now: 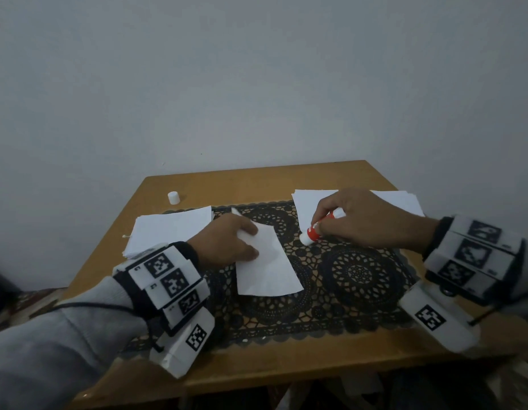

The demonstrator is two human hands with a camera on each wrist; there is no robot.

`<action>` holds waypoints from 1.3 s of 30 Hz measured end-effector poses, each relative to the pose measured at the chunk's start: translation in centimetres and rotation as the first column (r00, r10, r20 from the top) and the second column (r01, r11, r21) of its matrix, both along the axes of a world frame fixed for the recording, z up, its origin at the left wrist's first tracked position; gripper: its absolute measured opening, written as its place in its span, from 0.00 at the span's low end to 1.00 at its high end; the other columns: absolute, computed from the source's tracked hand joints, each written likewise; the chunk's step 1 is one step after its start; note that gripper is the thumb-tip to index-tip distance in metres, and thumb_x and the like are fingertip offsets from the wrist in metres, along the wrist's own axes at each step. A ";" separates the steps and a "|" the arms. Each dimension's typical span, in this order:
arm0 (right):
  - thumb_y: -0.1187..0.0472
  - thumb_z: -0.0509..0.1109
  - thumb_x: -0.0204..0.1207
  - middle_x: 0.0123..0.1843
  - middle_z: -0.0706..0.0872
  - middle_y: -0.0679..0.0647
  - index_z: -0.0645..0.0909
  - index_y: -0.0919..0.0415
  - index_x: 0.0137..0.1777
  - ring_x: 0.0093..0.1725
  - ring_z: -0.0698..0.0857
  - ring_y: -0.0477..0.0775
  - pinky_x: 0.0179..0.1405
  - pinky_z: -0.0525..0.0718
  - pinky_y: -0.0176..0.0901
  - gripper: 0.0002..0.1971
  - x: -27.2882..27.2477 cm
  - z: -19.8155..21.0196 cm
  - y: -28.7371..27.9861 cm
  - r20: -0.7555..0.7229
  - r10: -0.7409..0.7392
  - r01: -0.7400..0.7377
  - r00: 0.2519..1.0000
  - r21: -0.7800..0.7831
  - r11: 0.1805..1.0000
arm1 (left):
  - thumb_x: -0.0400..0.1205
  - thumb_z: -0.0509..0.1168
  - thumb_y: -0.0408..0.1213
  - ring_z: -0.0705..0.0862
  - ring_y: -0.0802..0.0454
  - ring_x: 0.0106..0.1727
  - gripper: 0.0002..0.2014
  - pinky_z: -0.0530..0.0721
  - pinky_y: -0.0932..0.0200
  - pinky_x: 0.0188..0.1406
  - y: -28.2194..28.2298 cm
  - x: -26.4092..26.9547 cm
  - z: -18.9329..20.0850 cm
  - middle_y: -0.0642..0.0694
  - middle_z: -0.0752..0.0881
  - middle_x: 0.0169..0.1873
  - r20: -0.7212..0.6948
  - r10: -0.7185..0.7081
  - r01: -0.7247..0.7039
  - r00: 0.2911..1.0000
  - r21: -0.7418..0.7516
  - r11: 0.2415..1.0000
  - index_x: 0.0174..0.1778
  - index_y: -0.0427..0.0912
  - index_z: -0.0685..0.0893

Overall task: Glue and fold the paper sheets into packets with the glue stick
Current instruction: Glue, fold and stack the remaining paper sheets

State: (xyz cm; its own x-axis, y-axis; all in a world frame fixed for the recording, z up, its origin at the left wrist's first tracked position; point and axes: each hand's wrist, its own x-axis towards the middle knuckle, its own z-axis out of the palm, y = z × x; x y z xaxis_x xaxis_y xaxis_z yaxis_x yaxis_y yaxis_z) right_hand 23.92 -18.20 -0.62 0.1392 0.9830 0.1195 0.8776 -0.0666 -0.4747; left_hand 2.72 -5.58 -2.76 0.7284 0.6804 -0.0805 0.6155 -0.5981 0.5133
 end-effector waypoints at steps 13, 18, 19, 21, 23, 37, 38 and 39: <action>0.55 0.71 0.78 0.53 0.86 0.49 0.89 0.59 0.50 0.54 0.82 0.51 0.53 0.82 0.47 0.09 -3.8 -1.0 6.9 0.154 0.115 -0.104 0.981 -0.074 0.992 | 0.74 0.74 0.48 0.76 0.49 0.63 0.29 0.75 0.59 0.57 -0.1 -0.2 -0.9 0.48 0.77 0.69 -0.301 -0.054 0.066 0.952 0.029 0.997 0.70 0.51 0.73; 0.56 0.71 0.78 0.51 0.87 0.52 0.89 0.61 0.47 0.51 0.84 0.53 0.51 0.84 0.50 0.09 -4.2 -1.8 7.7 0.172 0.116 -0.104 0.978 -0.081 0.991 | 0.75 0.74 0.48 0.76 0.49 0.64 0.28 0.74 0.61 0.54 0.0 -0.3 -1.1 0.47 0.77 0.68 -0.298 -0.064 0.081 0.952 0.043 0.996 0.70 0.49 0.74; 0.56 0.71 0.77 0.50 0.87 0.51 0.88 0.61 0.45 0.50 0.84 0.53 0.51 0.84 0.51 0.09 -4.2 -1.9 7.6 0.168 0.112 -0.100 0.979 -0.079 0.992 | 0.75 0.74 0.48 0.76 0.49 0.64 0.28 0.73 0.61 0.53 0.0 -0.3 -1.1 0.47 0.77 0.67 -0.297 -0.065 0.082 0.953 0.043 0.996 0.70 0.49 0.74; 0.56 0.72 0.75 0.46 0.89 0.52 0.89 0.60 0.41 0.45 0.85 0.54 0.47 0.85 0.53 0.08 -4.1 -2.0 7.4 0.151 0.112 -0.100 0.982 -0.085 0.991 | 0.75 0.74 0.47 0.76 0.49 0.63 0.28 0.72 0.61 0.52 0.1 -0.3 -1.1 0.47 0.77 0.67 -0.293 -0.066 0.080 0.954 0.036 0.996 0.70 0.49 0.74; 0.56 0.73 0.74 0.42 0.90 0.53 0.89 0.59 0.38 0.42 0.86 0.56 0.43 0.85 0.54 0.08 -4.1 -1.9 6.9 0.133 0.118 -0.105 0.984 -0.106 0.989 | 0.75 0.74 0.47 0.76 0.49 0.63 0.28 0.73 0.61 0.53 0.1 -0.2 -1.1 0.47 0.77 0.67 -0.292 -0.065 0.076 0.954 0.028 0.997 0.69 0.49 0.74; 0.54 0.73 0.73 0.36 0.90 0.45 0.91 0.55 0.37 0.39 0.86 0.47 0.46 0.86 0.54 0.08 -4.9 -1.5 1.5 0.075 0.227 -0.207 0.971 -0.213 0.955 | 0.74 0.75 0.47 0.75 0.49 0.64 0.27 0.72 0.61 0.54 0.0 0.0 -1.3 0.47 0.76 0.69 -0.307 -0.042 0.060 0.951 0.050 0.997 0.69 0.49 0.75; 0.54 0.73 0.73 0.36 0.90 0.45 0.91 0.54 0.37 0.39 0.86 0.48 0.46 0.86 0.55 0.08 -4.9 -1.5 1.2 0.070 0.228 -0.207 0.971 -0.223 0.952 | 0.74 0.75 0.47 0.75 0.49 0.64 0.27 0.72 0.61 0.54 0.1 0.1 -1.3 0.47 0.76 0.69 -0.309 -0.042 0.062 0.950 0.055 0.997 0.68 0.49 0.75; 0.54 0.73 0.73 0.37 0.90 0.45 0.91 0.54 0.38 0.39 0.87 0.48 0.46 0.86 0.55 0.08 -5.0 -1.5 1.0 0.071 0.230 -0.208 0.971 -0.234 0.950 | 0.74 0.75 0.46 0.74 0.49 0.65 0.27 0.72 0.61 0.54 0.1 0.2 -1.2 0.47 0.76 0.69 -0.313 -0.043 0.064 0.949 0.058 0.996 0.68 0.48 0.76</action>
